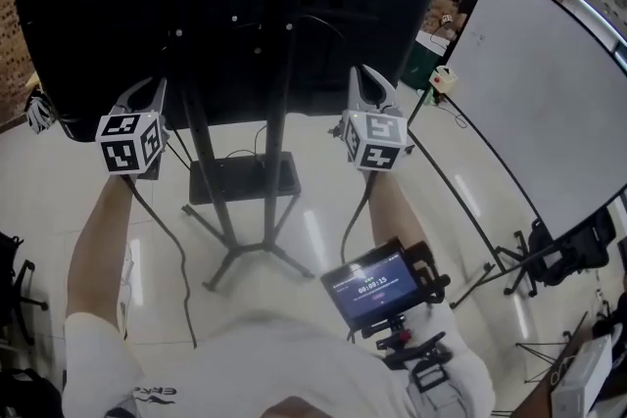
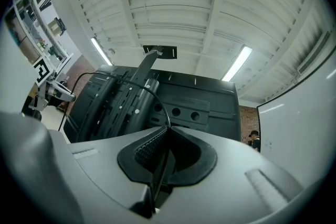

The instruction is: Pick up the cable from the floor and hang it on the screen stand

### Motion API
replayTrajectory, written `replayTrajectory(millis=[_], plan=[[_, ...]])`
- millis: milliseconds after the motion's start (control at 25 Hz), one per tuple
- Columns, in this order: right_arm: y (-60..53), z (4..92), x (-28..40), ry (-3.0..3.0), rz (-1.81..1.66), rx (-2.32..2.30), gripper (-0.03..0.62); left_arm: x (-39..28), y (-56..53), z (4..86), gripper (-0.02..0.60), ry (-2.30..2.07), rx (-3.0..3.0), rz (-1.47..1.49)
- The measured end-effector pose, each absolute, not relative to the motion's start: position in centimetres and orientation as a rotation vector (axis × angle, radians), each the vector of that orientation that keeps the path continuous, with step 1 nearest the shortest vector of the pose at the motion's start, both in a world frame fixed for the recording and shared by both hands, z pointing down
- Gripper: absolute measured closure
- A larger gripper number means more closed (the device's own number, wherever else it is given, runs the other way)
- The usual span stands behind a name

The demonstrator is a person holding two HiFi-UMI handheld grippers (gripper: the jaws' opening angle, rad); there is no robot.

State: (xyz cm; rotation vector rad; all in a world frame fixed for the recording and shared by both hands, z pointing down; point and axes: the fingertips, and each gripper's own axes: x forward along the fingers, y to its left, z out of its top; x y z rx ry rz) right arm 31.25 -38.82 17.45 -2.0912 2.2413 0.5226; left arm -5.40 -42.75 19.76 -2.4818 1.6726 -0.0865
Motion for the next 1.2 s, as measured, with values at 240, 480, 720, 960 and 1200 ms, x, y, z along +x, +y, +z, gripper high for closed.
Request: replayTrajectory(millis=[240,480,720,960,1200], plan=[[-40.6,14.5,31.9,2.268,0.600,-2.009,0.562,-4.9,-43.7,17.1,0.566,1.735,-2.443,-0.090],[-43.1,12.1,30.7,2.265,0.659,-1.954,0.562,-5.6,-45.6,13.8,0.566,1.754,-2.442,-0.123],[-45.0,9.9,29.5,2.245,0.678,-1.943,0.562,-7.5,-47.2,9.8,0.566,1.766,-2.415,-0.062],[-47.4,7.2,28.7,2.235,0.679,-1.940,0.562,-9.2,-49.0,6.9,0.566,1.791,-2.364,-0.018],[-49.7,6.6,28.0,2.236,0.690,-1.991,0.562,-10.2,-51.2,6.3,0.566,1.838,-2.377,-0.043]])
